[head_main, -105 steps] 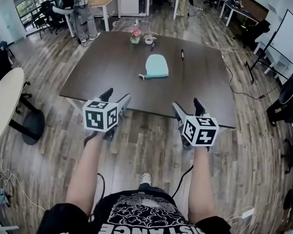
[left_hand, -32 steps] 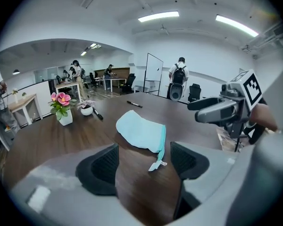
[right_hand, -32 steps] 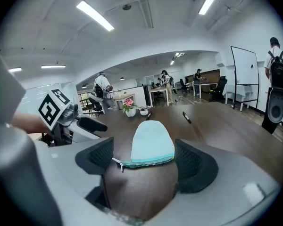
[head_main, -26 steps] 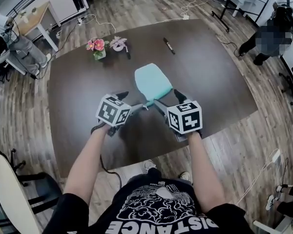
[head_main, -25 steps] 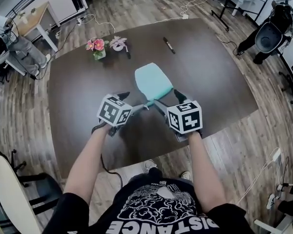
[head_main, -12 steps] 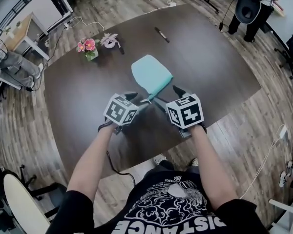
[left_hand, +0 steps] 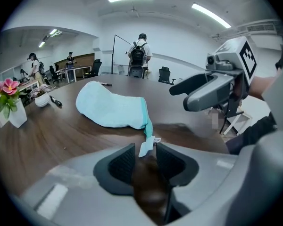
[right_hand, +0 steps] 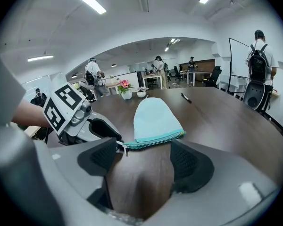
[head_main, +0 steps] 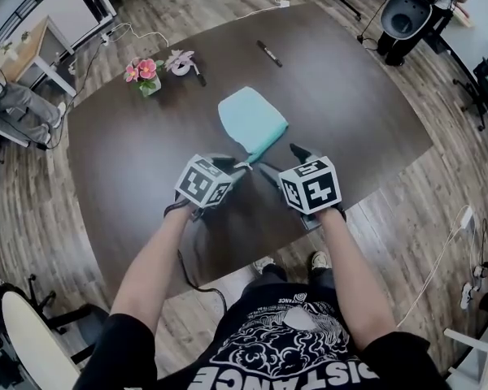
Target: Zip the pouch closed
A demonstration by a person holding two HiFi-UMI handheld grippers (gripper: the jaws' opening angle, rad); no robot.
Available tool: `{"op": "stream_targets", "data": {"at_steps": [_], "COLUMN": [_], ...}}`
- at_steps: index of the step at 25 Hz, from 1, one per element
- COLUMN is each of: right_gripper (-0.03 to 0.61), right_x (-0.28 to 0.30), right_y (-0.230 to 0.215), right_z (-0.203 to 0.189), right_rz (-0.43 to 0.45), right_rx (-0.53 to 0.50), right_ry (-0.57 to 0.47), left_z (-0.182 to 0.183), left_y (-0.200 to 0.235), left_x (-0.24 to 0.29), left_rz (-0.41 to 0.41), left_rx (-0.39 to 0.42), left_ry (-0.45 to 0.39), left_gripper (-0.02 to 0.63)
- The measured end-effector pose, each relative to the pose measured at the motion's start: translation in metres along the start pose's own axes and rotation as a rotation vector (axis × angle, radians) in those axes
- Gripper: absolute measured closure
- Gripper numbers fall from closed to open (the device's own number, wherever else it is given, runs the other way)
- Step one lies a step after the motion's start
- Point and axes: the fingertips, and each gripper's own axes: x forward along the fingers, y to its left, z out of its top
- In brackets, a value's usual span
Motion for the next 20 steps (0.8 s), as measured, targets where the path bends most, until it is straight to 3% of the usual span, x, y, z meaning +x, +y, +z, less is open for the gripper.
{"op": "stream_targets", "data": {"at_steps": [5, 9, 20], "right_gripper": [0.229, 0.232, 0.233], "right_x": [0.001, 0.001, 0.006], "right_y": [-0.002, -0.001, 0.005], "right_z": [0.000, 0.001, 0.013], "right_rz": [-0.001, 0.006, 0.079], "right_rx": [-0.005, -0.015, -0.061], "right_ry": [0.007, 0.009, -0.015], "left_z": [-0.004, -0.002, 0.017], "left_y": [0.003, 0.002, -0.002], "left_x": [0.004, 0.002, -0.016], "left_rz": [0.011, 0.008, -0.025], "left_rx": [-0.020, -0.039, -0.235], "left_ry": [-0.011, -0.026, -0.136], "left_gripper": [0.506, 0.585, 0.594]}}
